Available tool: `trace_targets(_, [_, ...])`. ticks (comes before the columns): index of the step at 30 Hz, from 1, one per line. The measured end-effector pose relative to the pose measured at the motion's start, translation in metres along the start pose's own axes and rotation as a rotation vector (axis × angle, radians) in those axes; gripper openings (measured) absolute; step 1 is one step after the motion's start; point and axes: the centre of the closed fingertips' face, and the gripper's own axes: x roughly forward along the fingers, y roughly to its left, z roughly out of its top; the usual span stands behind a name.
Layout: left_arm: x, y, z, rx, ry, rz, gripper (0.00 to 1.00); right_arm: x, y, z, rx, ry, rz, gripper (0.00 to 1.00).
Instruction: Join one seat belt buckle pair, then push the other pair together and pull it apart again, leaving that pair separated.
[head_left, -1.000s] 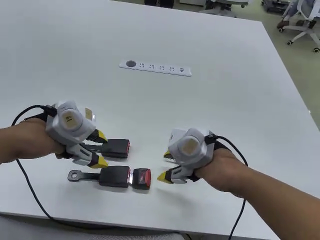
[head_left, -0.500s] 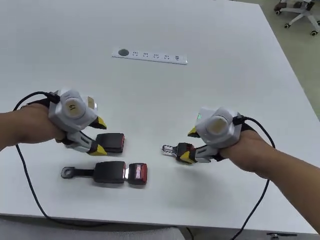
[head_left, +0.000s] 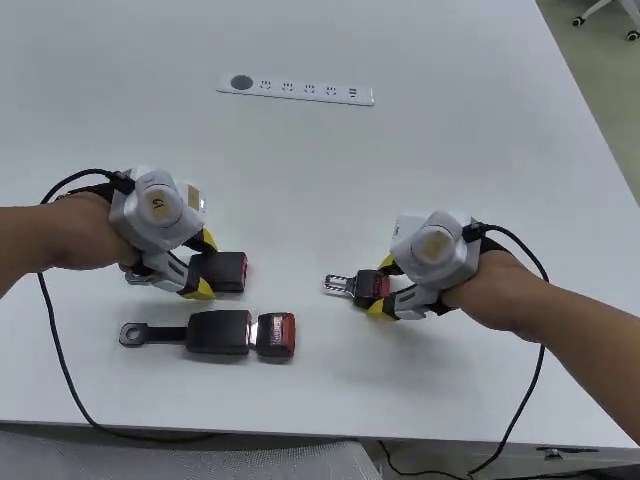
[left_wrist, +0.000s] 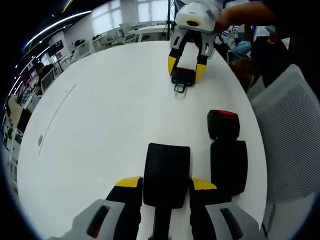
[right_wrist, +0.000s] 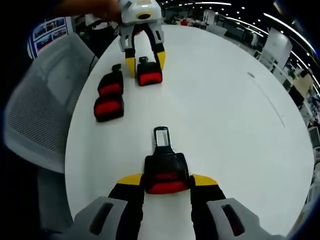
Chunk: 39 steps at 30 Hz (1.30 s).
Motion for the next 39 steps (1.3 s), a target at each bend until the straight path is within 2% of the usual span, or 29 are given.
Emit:
trace_targets(2, [0.002,0.002,-0.003,-0.005,0.002,-0.005,0.37,0.001,0.0,-0.001,0.003,-0.003,0.01,0.33])
trace_targets(4, [0.003,0.002,-0.002,-0.008,-0.002,-0.001,0.35,0.002,0.002,-0.001,-0.008,-0.007,0.023,0.33])
trace_targets(7, [0.004,0.0,-0.002,0.027,-0.004,-0.008,0.35,0.001,0.002,-0.001,-0.01,-0.012,0.037,0.33])
trace_targets(13, [0.004,-0.002,-0.001,0.034,-0.003,-0.014,0.34,0.003,0.002,0.0,-0.032,0.028,0.05,0.32])
trace_targets(15, [0.004,-0.002,-0.001,0.035,-0.005,-0.015,0.34,0.004,0.005,0.003,-0.041,0.031,0.051,0.32])
trace_targets(17, [0.003,-0.004,0.0,0.038,0.001,-0.016,0.34,0.005,0.002,0.004,-0.045,0.025,0.051,0.32])
trace_targets(25, [0.005,-0.004,0.0,0.053,0.021,-0.018,0.34,0.015,0.008,0.024,-0.058,0.007,0.046,0.32])
trace_targets(33, [0.004,-0.004,0.001,0.051,0.022,-0.012,0.33,0.033,0.018,0.054,-0.107,-0.003,0.047,0.32])
trace_targets(35, [0.004,-0.003,0.0,0.053,0.023,-0.013,0.33,0.037,0.023,0.061,-0.107,-0.012,0.053,0.32])
trace_targets(39, [0.005,-0.001,-0.003,0.052,0.025,-0.013,0.33,0.046,0.022,0.075,-0.092,-0.022,0.054,0.32])
